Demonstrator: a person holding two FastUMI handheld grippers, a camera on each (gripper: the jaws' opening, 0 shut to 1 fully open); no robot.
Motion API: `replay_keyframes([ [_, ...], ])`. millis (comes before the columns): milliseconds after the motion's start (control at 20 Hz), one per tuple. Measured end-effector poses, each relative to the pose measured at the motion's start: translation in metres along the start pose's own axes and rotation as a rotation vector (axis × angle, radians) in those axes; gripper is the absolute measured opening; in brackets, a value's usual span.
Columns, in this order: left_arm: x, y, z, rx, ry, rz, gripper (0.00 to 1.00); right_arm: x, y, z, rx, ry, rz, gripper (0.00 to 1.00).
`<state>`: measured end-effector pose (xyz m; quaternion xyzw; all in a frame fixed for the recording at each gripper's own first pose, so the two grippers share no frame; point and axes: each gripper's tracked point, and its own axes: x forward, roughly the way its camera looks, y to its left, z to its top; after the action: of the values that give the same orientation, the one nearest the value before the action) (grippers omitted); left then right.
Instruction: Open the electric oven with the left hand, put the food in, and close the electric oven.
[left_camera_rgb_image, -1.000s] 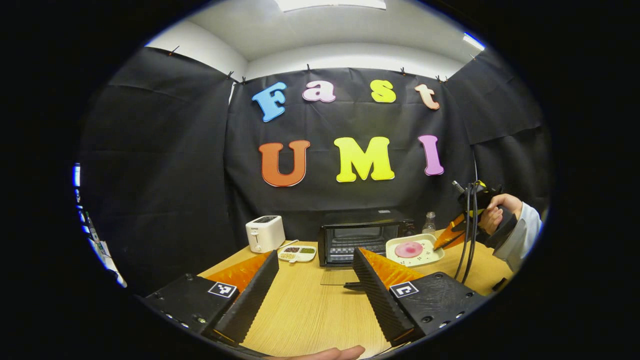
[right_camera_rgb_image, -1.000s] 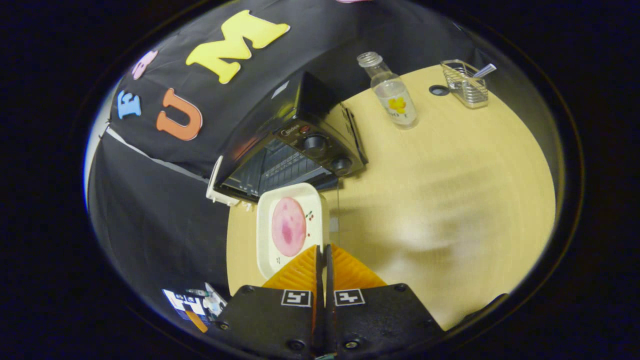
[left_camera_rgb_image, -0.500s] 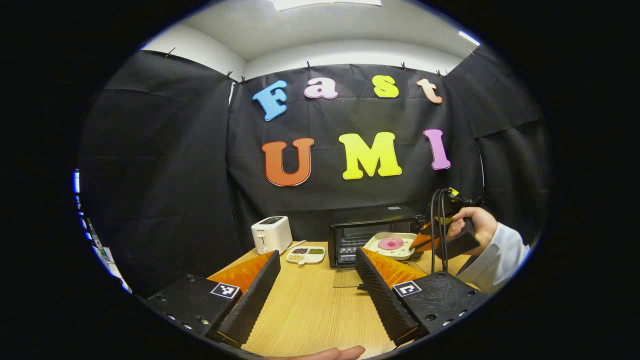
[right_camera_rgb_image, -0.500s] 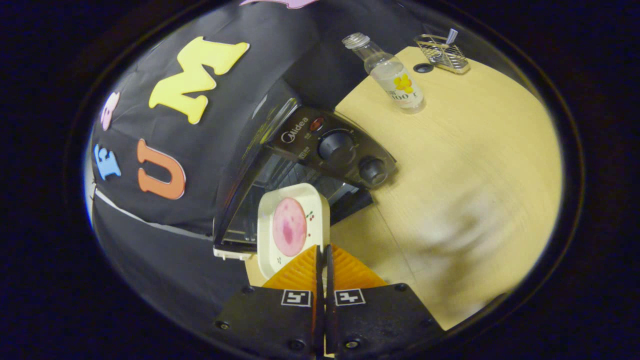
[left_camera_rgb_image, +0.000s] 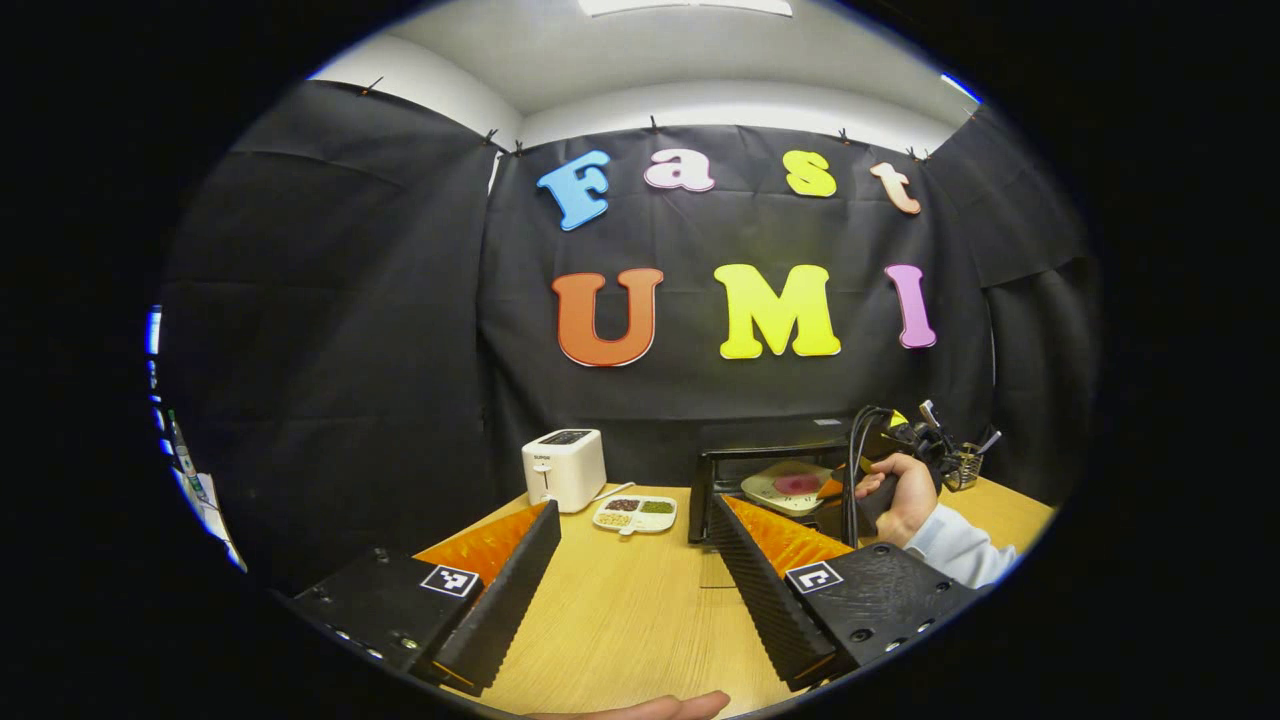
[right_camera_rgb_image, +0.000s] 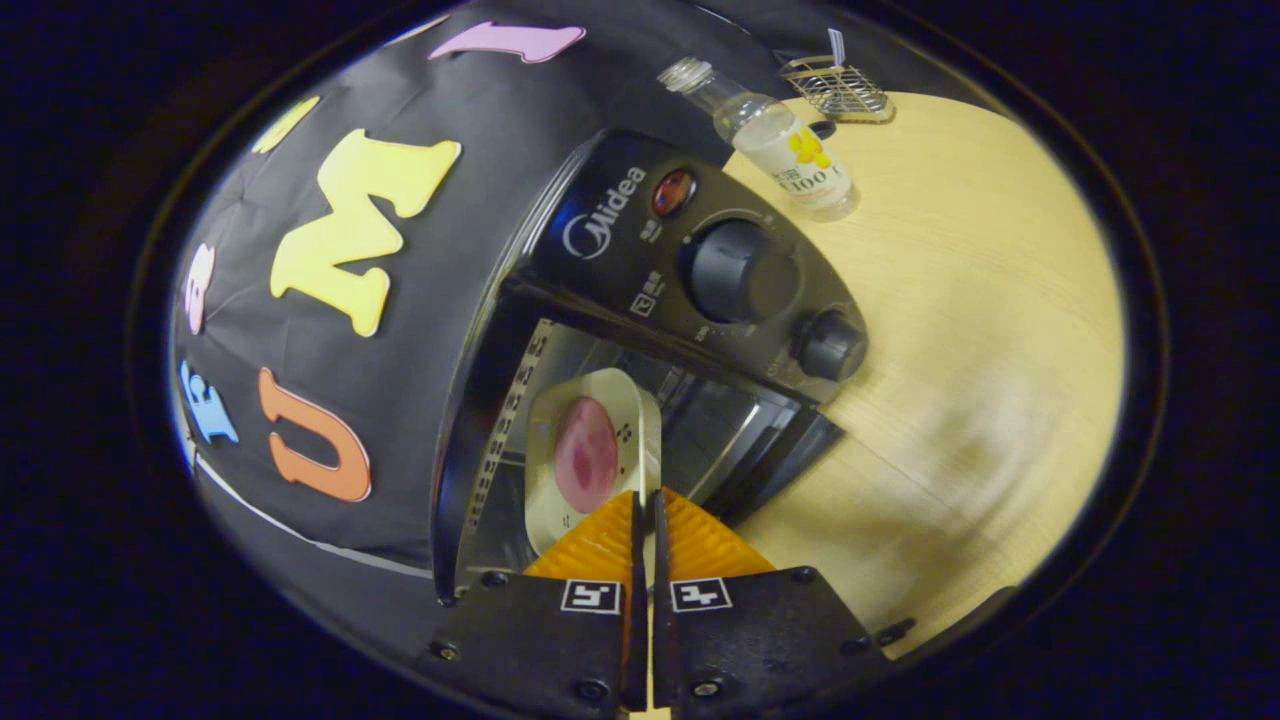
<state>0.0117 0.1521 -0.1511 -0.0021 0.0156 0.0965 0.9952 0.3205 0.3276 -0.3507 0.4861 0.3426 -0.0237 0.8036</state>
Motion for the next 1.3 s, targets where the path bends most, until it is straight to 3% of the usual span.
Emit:
replay_keyframes([
  [200, 0.005, 0.013, -0.014, -0.015, 0.029, 0.017, 0.96, 0.024, 0.029, -0.001, -0.063, -0.037, 0.083, 0.07],
  [400, 0.009, 0.019, -0.031, -0.042, 0.070, 0.021, 0.96, 0.036, 0.028, 0.005, -0.108, -0.088, 0.089, 0.11],
  [500, 0.008, 0.018, -0.033, -0.037, 0.074, 0.026, 0.96, 0.027, 0.024, 0.017, -0.127, -0.121, 0.091, 0.08],
  [600, 0.006, 0.016, -0.029, -0.033, 0.069, 0.024, 0.96, 0.027, 0.021, 0.018, -0.144, -0.142, 0.086, 0.22],
  [800, -0.005, 0.005, -0.023, -0.045, 0.076, -0.007, 0.96, 0.012, 0.007, 0.013, -0.155, -0.120, 0.069, 0.39],
  [950, -0.015, 0.001, -0.018, -0.033, 0.072, -0.025, 0.96, -0.003, 0.000, 0.008, -0.185, -0.119, 0.055, 0.42],
  [1000, -0.018, 0.001, -0.017, -0.031, 0.072, -0.024, 0.96, -0.008, -0.001, 0.005, -0.198, -0.116, 0.061, 0.52],
  [1150, -0.031, -0.001, -0.013, -0.033, 0.074, -0.019, 0.95, -0.028, -0.001, -0.005, -0.236, -0.110, 0.089, 0.50],
  [1200, -0.038, -0.001, -0.010, -0.038, 0.072, -0.019, 0.96, -0.036, -0.003, -0.006, -0.256, -0.115, 0.095, 0.63],
  [1300, -0.048, -0.005, -0.003, -0.038, 0.057, -0.028, 0.96, -0.051, 0.000, -0.009, -0.304, -0.120, 0.126, 0.67],
])
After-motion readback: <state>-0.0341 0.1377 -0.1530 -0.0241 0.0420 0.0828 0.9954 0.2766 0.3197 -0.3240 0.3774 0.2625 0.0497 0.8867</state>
